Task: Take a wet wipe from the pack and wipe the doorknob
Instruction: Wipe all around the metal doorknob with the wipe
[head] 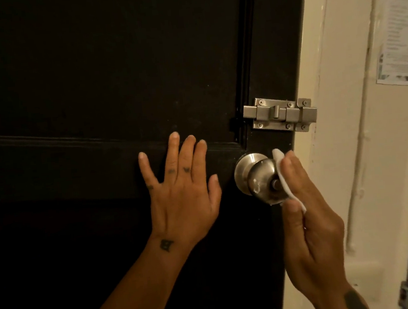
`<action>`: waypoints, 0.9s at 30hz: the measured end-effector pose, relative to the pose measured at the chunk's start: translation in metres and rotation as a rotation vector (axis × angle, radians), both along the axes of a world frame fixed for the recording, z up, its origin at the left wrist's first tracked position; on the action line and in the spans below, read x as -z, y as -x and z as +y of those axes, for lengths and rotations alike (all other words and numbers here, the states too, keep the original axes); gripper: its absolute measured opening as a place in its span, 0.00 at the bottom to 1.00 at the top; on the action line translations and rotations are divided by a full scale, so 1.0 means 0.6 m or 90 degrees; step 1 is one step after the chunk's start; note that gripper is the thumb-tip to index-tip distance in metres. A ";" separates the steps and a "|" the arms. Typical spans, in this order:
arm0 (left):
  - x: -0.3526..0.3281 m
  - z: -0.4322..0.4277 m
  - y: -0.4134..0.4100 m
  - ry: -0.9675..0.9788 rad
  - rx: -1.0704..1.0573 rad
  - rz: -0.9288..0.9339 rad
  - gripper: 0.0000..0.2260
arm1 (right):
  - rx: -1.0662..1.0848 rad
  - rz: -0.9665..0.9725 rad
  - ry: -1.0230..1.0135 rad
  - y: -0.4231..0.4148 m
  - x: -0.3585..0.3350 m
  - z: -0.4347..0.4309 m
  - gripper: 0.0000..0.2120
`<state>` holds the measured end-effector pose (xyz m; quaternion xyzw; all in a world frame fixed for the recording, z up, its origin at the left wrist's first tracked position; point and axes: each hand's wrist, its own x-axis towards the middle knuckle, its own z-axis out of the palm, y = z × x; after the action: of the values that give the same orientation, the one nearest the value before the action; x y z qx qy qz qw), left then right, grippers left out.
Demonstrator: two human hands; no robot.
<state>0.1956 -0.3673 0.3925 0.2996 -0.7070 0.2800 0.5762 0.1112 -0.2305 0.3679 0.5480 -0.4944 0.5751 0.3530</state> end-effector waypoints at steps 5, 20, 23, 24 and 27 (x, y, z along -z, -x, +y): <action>-0.043 0.003 0.008 0.007 0.022 -0.044 0.22 | -0.045 -0.087 0.039 -0.002 0.000 -0.012 0.22; -0.037 -0.003 0.017 0.006 0.005 -0.027 0.26 | -0.094 -0.133 0.155 -0.025 0.043 -0.039 0.22; -0.037 -0.002 0.017 0.003 0.010 -0.029 0.26 | -0.094 -0.182 0.157 -0.017 0.027 -0.041 0.23; -0.037 -0.003 0.017 0.003 0.012 -0.029 0.26 | -0.096 -0.191 0.157 -0.017 0.027 -0.041 0.23; -0.036 -0.004 0.018 0.006 0.013 -0.027 0.26 | -0.138 -0.213 0.178 -0.029 0.047 -0.043 0.23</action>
<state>0.1846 -0.3700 0.4139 0.2838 -0.7207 0.2840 0.5652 0.1288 -0.2564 0.3399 0.4411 -0.3998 0.7550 0.2748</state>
